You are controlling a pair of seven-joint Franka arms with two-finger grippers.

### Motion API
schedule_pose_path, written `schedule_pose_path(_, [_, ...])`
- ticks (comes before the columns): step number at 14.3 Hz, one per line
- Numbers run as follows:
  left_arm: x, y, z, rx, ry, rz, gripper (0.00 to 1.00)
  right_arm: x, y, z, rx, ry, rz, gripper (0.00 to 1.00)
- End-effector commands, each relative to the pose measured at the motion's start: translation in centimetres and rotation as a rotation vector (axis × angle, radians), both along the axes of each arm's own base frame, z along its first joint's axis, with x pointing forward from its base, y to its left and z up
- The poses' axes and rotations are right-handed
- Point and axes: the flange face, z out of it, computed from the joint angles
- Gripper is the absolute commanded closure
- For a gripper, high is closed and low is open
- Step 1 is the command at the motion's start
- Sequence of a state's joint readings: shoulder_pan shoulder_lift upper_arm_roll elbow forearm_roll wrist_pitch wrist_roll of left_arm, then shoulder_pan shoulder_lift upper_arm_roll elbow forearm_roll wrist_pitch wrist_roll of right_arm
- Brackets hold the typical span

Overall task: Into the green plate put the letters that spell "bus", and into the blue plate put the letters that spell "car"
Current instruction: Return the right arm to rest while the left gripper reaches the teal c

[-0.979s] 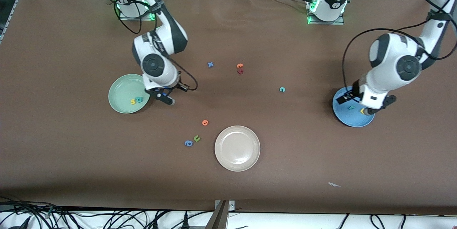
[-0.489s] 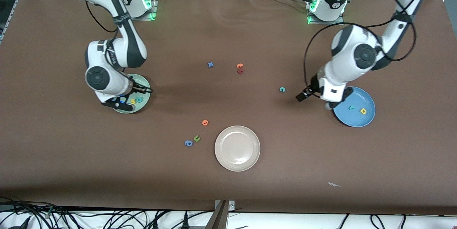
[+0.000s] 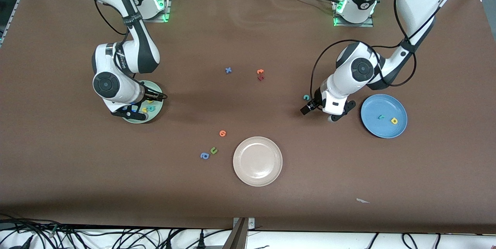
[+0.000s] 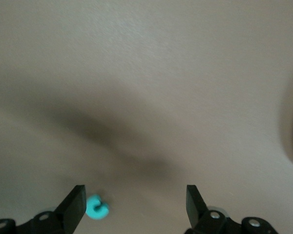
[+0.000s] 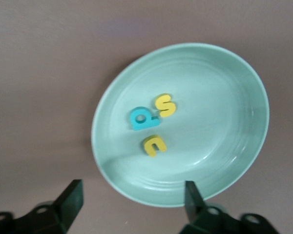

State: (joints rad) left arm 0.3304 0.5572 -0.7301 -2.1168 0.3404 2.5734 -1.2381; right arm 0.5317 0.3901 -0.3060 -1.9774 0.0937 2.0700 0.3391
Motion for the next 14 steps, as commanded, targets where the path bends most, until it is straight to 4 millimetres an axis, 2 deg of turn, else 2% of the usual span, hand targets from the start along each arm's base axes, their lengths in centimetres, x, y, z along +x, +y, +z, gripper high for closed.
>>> schedule_pose_path(1, [-1.3,-2.6,-1.1,0.084,-0.04,-0.039,0.09,0.8,1.3,3.2,0.018,0.003,0.002,0.0])
schedule_pose_path(2, [-1.9,-2.9,-1.5,0.112,-0.039,-0.043,0.09,0.8,1.4,3.5,0.021,0.001,0.002,0.0])
schedule_pose_path(5, [-3.8,-4.2,-2.3,0.142,-0.012,-0.053,0.09,0.9,1.6,6.7,0.043,-0.007,0.026,0.0])
schedule_pose_path(6, [-4.4,-4.1,-2.7,0.151,-0.001,-0.059,0.09,1.0,1.7,8.4,0.053,-0.01,0.035,0.0])
schedule_pose_path(9, [-5.2,-4.2,-3.1,0.158,0.012,-0.067,0.09,1.8,3.4,15.7,0.079,0.011,0.119,0.0])
schedule_pose_path(10, [-5.4,-4.5,-3.2,0.159,0.013,-0.074,0.09,1.7,4.2,17.4,0.075,0.018,0.136,0.0])
schedule_pose_path(12, [-6.1,-4.7,-3.6,0.163,0.024,-0.084,0.09,0.2,6.0,21.7,0.09,-0.038,0.196,0.0])
schedule_pose_path(14, [-6.9,-4.9,-4.0,0.17,0.033,-0.094,0.09,-0.3,4.9,24.9,0.043,-0.103,0.226,0.0])
